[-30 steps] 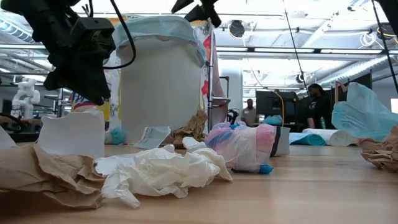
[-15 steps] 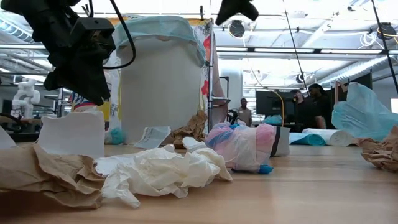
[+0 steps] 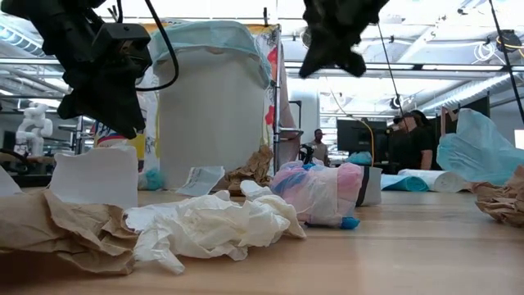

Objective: Place trash/remove bag and relplace
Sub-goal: Put the brown napkin into the trash bin

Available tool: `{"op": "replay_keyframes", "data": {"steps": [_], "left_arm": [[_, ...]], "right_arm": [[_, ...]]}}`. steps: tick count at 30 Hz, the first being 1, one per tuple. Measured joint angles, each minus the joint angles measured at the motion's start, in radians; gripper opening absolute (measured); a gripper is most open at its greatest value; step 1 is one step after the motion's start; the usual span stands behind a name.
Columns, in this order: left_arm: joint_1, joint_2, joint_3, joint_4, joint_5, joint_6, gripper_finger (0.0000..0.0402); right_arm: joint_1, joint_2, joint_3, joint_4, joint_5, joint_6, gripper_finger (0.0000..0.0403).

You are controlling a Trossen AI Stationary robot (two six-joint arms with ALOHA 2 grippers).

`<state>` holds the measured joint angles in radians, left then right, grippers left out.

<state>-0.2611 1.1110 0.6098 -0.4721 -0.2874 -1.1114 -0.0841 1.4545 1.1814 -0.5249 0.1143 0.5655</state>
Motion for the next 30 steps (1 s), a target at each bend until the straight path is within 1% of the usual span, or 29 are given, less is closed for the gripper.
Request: {"op": "replay_keyframes", "data": {"steps": [3,6,9,13,15,18,21,24,27,30], "left_arm": [[0.0,0.0,0.0,-0.001,0.0,0.0,0.0125],[0.0,0.0,0.0,-0.001,0.0,-0.001,0.0125],[0.0,0.0,0.0,0.0,0.0,-0.001,0.0125],[0.0,0.0,0.0,0.0,0.0,-0.007,0.0125],[0.0,0.0,0.0,0.0,0.0,-0.008,0.0125],[0.0,0.0,0.0,0.0,0.0,-0.008,0.0125],[0.0,0.0,0.0,0.0,0.0,-0.008,0.0125],[0.0,0.0,0.0,0.0,0.012,-0.016,0.0125],[0.0,0.0,0.0,0.0,0.023,-0.035,0.0125],[0.0,0.0,0.0,0.0,0.024,-0.035,0.0125]], "right_arm": [[0.01,0.021,-0.074,0.109,-0.05,0.003,0.0036],[0.01,0.059,-0.127,0.206,-0.097,0.025,0.0074],[0.009,0.1,-0.158,0.28,-0.098,0.0,0.0117],[0.009,0.164,-0.162,0.351,-0.095,-0.053,0.017],[0.009,0.197,-0.162,0.394,-0.089,-0.078,0.019],[0.009,0.261,-0.162,0.46,-0.088,-0.114,0.0209],[0.008,0.323,-0.162,0.522,-0.09,-0.122,0.0214],[0.006,0.38,-0.162,0.567,-0.088,-0.138,0.0206],[0.003,0.419,-0.162,0.614,-0.061,-0.14,0.0179],[-0.007,0.45,-0.162,0.659,-0.062,-0.136,0.0129]]}}
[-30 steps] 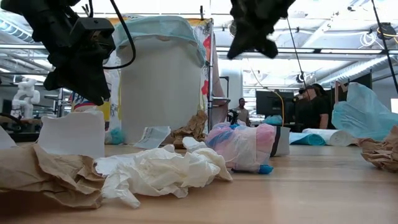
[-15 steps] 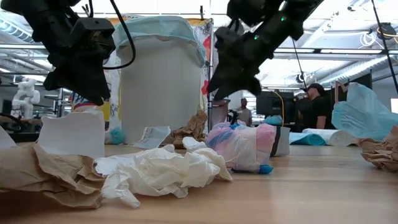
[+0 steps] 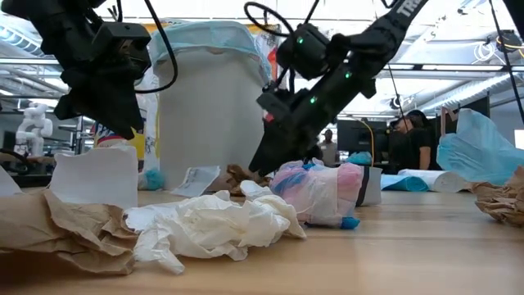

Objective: Place trash/remove bag and relplace
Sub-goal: Put the brown napkin into the trash bin

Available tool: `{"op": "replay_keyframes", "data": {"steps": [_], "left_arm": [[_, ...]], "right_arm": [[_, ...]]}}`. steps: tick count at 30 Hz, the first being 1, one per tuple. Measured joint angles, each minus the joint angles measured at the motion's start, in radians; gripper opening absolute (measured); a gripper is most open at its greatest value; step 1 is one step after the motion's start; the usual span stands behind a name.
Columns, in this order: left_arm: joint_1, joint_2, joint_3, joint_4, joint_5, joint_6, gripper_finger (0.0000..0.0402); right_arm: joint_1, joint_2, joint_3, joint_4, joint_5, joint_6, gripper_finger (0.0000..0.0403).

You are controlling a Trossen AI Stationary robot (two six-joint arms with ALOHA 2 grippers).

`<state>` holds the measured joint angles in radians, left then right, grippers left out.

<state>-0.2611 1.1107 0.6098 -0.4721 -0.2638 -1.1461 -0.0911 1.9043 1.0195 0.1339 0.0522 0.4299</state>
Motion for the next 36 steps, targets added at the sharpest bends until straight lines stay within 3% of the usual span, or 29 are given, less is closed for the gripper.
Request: {"op": "replay_keyframes", "data": {"steps": [4,6,17,23,29,36], "left_arm": [[0.0,0.0,0.0,0.0,0.0,0.0,0.0125],[0.0,0.0,0.0,0.0,0.0,0.0,0.0125],[0.0,0.0,0.0,0.0,0.0,0.0,0.0125],[0.0,0.0,0.0,0.0,0.0,0.001,0.0125],[0.0,0.0,0.0,-0.001,0.0,0.007,0.0125],[0.0,0.0,0.0,-0.001,0.0,0.007,0.0125]], "right_arm": [[-0.004,0.015,0.0,0.012,-0.003,0.0,0.0037],[-0.003,0.015,0.0,0.008,-0.007,0.001,0.0011],[0.02,-0.06,-0.001,-0.076,-0.032,0.022,0.0],[0.017,-0.117,-0.001,-0.122,0.005,-0.01,0.0],[-0.014,-0.096,-0.002,-0.137,-0.056,0.013,0.0038],[-0.041,-0.093,-0.001,-0.083,-0.05,0.047,0.0154]]}}
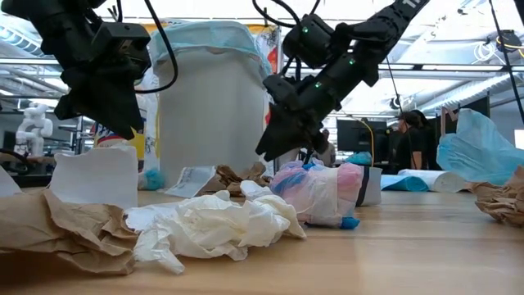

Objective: Place trash/remove bag and relplace
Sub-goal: Put the brown napkin into the trash bin

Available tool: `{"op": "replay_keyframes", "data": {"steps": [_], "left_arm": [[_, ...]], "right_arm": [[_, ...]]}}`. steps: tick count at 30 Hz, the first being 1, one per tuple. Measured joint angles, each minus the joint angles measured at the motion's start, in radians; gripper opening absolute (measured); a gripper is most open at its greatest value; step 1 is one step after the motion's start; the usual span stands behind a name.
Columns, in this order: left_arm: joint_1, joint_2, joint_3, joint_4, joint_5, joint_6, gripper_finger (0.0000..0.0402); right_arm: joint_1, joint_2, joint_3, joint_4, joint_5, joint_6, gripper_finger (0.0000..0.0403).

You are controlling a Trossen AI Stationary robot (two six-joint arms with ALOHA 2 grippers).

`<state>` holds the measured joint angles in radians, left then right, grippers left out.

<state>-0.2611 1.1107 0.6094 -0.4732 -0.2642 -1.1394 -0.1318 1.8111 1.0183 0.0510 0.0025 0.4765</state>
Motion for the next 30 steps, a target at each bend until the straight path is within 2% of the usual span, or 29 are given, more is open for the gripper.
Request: {"op": "replay_keyframes", "data": {"steps": [6,11,13,15,17,21,22,25,30], "left_arm": [[0.0,0.0,0.0,0.0,0.0,-0.006,0.0125],[0.0,0.0,0.0,0.0,0.0,-0.007,0.0125],[0.0,0.0,0.0,0.001,0.0,-0.007,0.0125],[0.0,0.0,0.0,0.003,0.0,-0.008,0.0125],[0.0,0.0,0.0,0.001,0.0,-0.008,0.0125],[0.0,0.0,0.0,0.002,0.0,-0.007,0.0125],[0.0,0.0,0.0,0.001,0.0,-0.007,0.0125],[0.0,0.0,0.0,0.001,0.0,-0.007,0.0125],[0.0,0.0,0.0,0.002,0.0,-0.007,0.0125]], "right_arm": [[-0.02,0.062,0.0,0.073,-0.001,-0.078,0.0235],[-0.027,0.138,0.0,0.155,-0.031,-0.066,0.0248],[-0.021,0.164,0.001,0.18,-0.061,-0.049,0.0234],[-0.01,0.18,0.001,0.186,-0.055,-0.044,0.0203],[0.0,0.185,0.002,0.187,-0.06,-0.069,0.0156],[0.017,0.177,0.002,0.173,-0.073,-0.077,0.003],[0.02,0.169,0.002,0.175,-0.088,-0.079,0.0017],[0.019,0.13,0.002,0.133,-0.104,-0.074,0.0011],[0.019,0.003,0.002,-0.057,-0.083,-0.07,0.0002]]}}
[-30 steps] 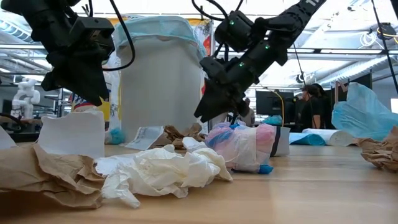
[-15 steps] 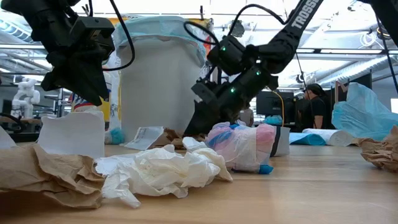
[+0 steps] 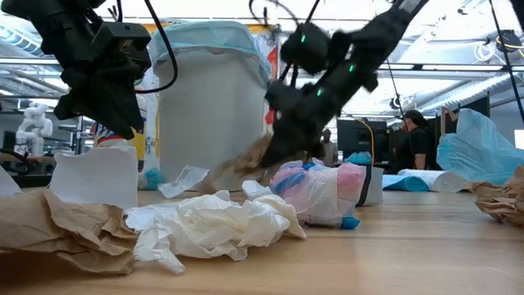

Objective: Place trash/remove bag and relplace
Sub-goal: Put the brown napkin into the trash bin

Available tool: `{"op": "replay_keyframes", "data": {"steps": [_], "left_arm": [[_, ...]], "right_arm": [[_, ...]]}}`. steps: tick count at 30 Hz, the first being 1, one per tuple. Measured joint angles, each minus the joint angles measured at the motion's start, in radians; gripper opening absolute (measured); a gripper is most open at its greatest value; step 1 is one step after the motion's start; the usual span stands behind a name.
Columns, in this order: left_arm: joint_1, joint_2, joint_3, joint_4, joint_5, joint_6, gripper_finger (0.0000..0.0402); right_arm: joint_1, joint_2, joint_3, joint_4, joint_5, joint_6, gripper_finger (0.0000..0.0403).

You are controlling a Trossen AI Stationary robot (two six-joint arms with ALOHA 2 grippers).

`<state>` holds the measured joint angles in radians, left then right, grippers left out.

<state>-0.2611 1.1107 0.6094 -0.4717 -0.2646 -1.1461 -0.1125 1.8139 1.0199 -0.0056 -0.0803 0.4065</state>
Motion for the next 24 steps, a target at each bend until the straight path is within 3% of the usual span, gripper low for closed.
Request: {"op": "replay_keyframes", "data": {"steps": [13,18,24], "left_arm": [[0.0,0.0,0.0,-0.009,0.0,0.009,0.0125],[0.0,0.0,0.0,-0.009,0.0,0.01,0.0125],[0.0,0.0,0.0,-0.009,0.0,0.01,0.0125]], "right_arm": [[0.039,-0.452,0.028,-0.339,0.23,0.054,0.0],[0.039,-0.5,0.187,-0.514,0.301,0.028,0.0],[0.034,-0.437,0.482,-0.666,0.362,-0.081,0.0]]}}
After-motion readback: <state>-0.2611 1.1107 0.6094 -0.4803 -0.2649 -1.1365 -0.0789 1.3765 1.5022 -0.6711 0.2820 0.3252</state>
